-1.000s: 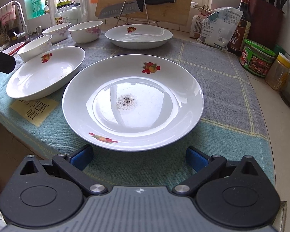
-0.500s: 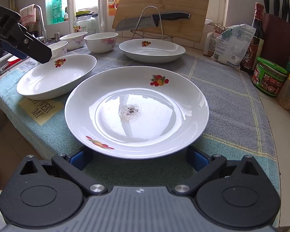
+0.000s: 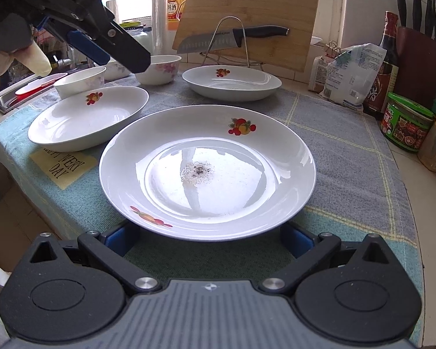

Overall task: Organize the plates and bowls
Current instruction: 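Move the left tool to the stained white plate and grip its rim, then lift the stained plate with the left tool and carry it across the mat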

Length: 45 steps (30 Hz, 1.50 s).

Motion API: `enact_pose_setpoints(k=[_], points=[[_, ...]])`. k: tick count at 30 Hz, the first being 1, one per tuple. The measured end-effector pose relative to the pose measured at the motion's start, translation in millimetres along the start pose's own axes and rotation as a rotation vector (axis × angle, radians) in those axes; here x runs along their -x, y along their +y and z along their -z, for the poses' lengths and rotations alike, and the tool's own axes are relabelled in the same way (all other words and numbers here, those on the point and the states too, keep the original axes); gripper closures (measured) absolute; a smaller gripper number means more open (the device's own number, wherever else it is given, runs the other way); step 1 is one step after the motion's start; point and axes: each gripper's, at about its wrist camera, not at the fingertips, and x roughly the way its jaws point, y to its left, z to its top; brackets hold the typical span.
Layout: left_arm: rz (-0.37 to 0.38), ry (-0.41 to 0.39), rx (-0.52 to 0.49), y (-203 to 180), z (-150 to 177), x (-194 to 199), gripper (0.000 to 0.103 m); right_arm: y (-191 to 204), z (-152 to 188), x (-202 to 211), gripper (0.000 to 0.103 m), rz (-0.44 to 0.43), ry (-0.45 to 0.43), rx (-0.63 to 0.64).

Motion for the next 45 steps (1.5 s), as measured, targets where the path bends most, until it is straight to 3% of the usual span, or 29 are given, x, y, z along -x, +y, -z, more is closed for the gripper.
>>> enact_pose_setpoints(k=[7,18,24,35,45], points=[[0.103,0.055,-0.119,-5,-22,-39,0.002,3,-3,-3,0.000,0.010,0.007,-0.008],[0.226,0.191,-0.154,-2,-40,-86,0.003,3,-2,-2,0.000,0.010,0.003,-0.007],[0.256,0.275,-0.153,0,-43,-108,0.010,3,0,-1,0.000,0.010,-0.010,-0.007],[0.362,0.365,-0.200,5,-45,-122,0.022,4,-3,-1,0.000,0.015,-0.002,-0.013],[0.398,0.410,-0.248,2,-51,-126,0.027,1,-9,-5,0.000,0.002,0.039,-0.003]])
